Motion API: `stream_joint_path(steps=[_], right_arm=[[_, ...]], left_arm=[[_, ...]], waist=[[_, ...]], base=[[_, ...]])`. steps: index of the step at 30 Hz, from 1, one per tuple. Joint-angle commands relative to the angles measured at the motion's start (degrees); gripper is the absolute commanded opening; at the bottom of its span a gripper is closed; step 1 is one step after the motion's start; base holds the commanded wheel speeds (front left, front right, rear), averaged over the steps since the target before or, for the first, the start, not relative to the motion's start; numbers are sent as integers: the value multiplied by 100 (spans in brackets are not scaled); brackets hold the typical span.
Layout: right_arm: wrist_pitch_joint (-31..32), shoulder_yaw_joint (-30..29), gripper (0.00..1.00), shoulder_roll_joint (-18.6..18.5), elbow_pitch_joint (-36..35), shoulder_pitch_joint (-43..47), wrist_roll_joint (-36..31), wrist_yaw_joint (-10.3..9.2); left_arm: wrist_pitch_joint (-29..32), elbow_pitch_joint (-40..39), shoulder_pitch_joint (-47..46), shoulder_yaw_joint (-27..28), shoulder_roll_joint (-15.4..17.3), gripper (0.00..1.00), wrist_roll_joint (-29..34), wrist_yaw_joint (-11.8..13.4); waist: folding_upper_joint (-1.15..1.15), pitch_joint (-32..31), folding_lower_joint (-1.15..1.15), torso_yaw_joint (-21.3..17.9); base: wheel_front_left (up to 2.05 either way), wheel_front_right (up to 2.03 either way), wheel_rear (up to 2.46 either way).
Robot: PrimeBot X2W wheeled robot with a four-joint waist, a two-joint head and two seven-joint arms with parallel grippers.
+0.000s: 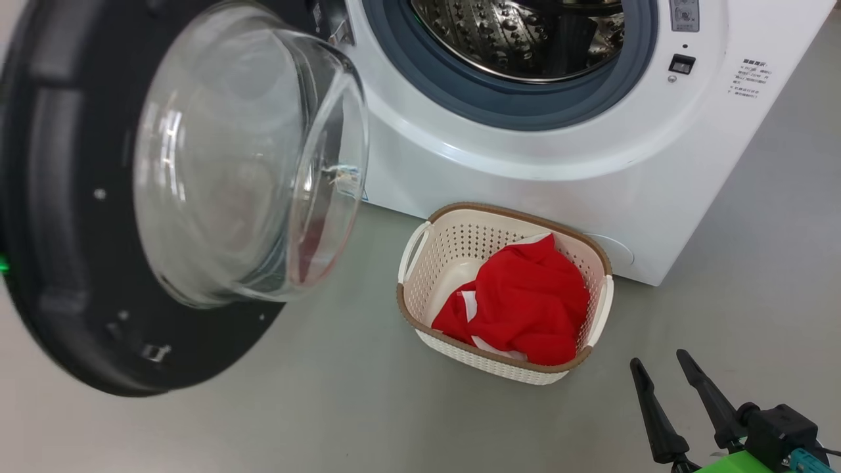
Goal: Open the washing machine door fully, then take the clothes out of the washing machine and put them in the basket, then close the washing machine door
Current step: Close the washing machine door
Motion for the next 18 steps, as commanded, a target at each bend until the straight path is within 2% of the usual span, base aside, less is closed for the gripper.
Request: stream_joint_path(steps=[1,9,14,18], right_arm=[[-37,99,100,-50,-116,-114,-22,37],[-37,94,100,-9,-110,-89,-14,37],[-37,73,100,36,-122,-100,-15,37],[-37,88,100,44,-130,-74,-12,37]], left_arm=[[52,-228,12,145,306,0,-82,-42],[182,-1263,287,-269,443,0,-711,-42],[40,-1843,463,-546,526,0,-908,-42],[-192,-2264,519,-809,465,0,-1042,-42]], waist=[[0,-19,0,0],[0,-107,0,-52],[0,-142,0,-151],[0,-159,0,-222]], base=[[0,0,0],[0,0,0],[0,0,0],[0,0,0]])
